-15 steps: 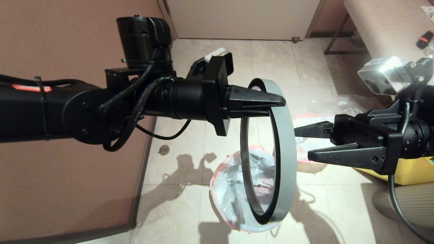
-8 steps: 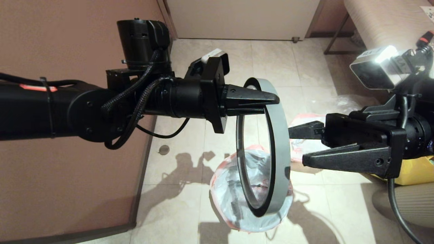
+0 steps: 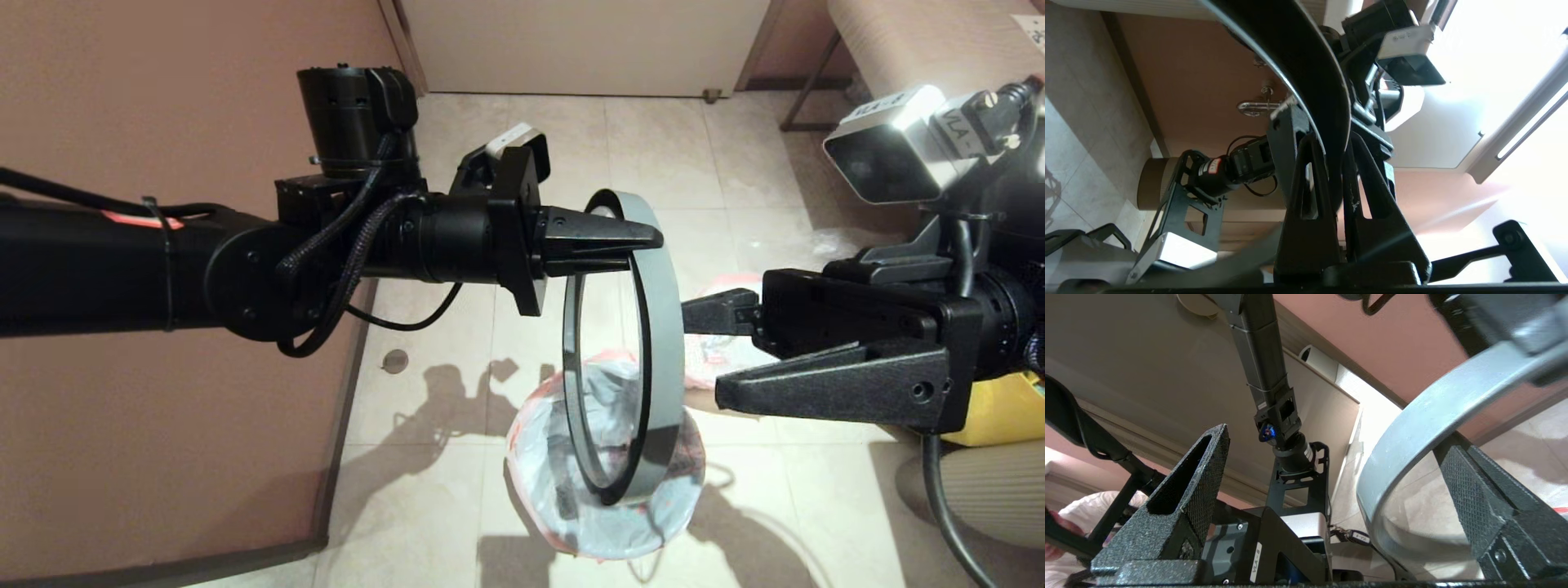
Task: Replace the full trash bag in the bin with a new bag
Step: Place the trash can ring on the trash can
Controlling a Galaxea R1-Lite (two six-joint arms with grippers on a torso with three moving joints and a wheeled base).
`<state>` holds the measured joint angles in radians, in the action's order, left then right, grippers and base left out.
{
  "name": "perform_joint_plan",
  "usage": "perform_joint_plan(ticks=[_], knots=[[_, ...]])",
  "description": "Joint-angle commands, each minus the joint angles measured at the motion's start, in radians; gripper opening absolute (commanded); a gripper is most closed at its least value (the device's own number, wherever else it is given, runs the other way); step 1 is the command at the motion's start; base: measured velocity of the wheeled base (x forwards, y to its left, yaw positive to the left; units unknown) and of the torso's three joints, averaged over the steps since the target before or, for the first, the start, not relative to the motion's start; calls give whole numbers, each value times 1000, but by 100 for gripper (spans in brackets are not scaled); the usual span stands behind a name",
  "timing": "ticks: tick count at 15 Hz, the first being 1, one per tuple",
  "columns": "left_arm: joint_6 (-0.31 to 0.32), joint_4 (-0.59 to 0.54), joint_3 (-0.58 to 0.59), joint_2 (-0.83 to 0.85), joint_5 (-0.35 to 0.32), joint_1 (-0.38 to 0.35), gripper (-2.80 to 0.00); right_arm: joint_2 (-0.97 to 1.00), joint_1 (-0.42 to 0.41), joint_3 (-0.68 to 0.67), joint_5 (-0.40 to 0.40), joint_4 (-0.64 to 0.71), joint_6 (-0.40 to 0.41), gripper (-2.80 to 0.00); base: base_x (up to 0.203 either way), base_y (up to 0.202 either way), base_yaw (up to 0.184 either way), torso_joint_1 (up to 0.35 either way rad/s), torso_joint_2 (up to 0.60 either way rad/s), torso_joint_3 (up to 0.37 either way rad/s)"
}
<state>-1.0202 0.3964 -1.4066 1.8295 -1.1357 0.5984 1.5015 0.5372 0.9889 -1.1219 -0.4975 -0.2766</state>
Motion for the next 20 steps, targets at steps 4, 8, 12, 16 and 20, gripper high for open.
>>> perform_joint_plan(ticks=[4,8,12,16,20], knots=[[-5,4,-9,22,3,-24,-280,33,66,6,-5,2,-3,0,0,0,0,0,0,0],[26,4,7,11,34,-23,-280,38,27,-7,3,2,0,0,0,0,0,0,0,0],[38,4,15,4,73,-22,-280,48,12,-23,22,-4,0,0,0,0,0,0,0,0],[66,6,47,-16,105,-29,-280,74,-6,-16,26,-7,6,0,0,0,0,0,0,0],[60,33,47,-9,103,-28,-280,134,7,-16,40,-66,26,0,0,0,0,0,0,0]])
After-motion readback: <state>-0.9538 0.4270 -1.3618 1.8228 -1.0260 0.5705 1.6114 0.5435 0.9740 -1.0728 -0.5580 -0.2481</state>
